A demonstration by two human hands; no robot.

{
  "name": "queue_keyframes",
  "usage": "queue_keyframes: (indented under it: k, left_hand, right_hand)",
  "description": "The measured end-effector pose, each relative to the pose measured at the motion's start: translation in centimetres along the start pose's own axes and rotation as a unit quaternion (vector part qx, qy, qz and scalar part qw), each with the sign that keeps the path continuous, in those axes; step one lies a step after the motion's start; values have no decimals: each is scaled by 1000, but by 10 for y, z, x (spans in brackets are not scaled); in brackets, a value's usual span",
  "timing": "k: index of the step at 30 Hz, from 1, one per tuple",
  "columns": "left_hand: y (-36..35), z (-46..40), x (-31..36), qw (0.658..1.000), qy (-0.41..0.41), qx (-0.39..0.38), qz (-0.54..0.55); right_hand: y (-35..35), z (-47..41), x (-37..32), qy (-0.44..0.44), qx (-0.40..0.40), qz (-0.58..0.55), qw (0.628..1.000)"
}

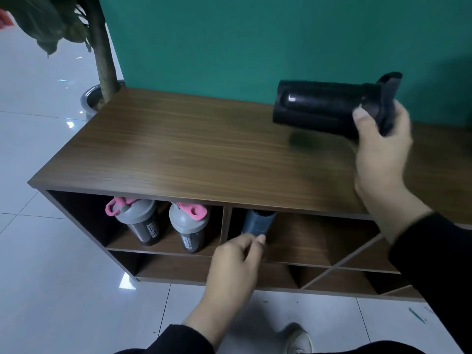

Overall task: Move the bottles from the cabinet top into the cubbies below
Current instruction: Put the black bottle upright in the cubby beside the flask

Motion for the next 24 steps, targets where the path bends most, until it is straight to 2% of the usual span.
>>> queue_keyframes:
  k: [2,4,5,7,10,12,13,15,18,21,24]
  left_hand:
    - [17,13,25,983,-168,76,8]
    - [26,30,40,947,-304,98,27]
    - [26,37,43,936,-338,88,39]
    - [14,45,44,935,-351,45,3]
    - [-22,53,35,930,-311,-67,-185]
    - [-47,57,26,928,-223,-164,-250]
    - [-57,58,18,931,-174,-204,-248]
    - [-75,59,6,948,-101,-223,-205]
    - [-92,52,-8,970,-22,-204,-133]
    - [-109,41,-12,976,23,-201,-81]
    - [-125,25,-18,975,55,-211,-50]
  right_hand:
    - [51,30,-21,90,-42,64,993]
    - [100,61,-34,152,-99,125,975]
    - [121,76,-35,170,-128,149,966]
    - [149,106,-28,181,-192,190,946]
    - [170,139,4,131,-274,236,923]
    - [173,154,24,78,-311,247,915]
    - [171,160,33,44,-324,249,911]
    - [163,171,49,-11,-329,226,917]
    - [151,175,76,-146,-245,121,951]
    - [139,171,100,-272,-221,74,934]
    - [130,159,125,-293,-221,111,924]
Point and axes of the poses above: each hand's wrist, its own z-axis away from the middle knuckle, its own y-axis out of the back of the hand, x = y × z, the point moved 2 cm from there along -z, towards the middle knuckle, and after that the axes turned 7 degrees about x, right-handed, at the moved point
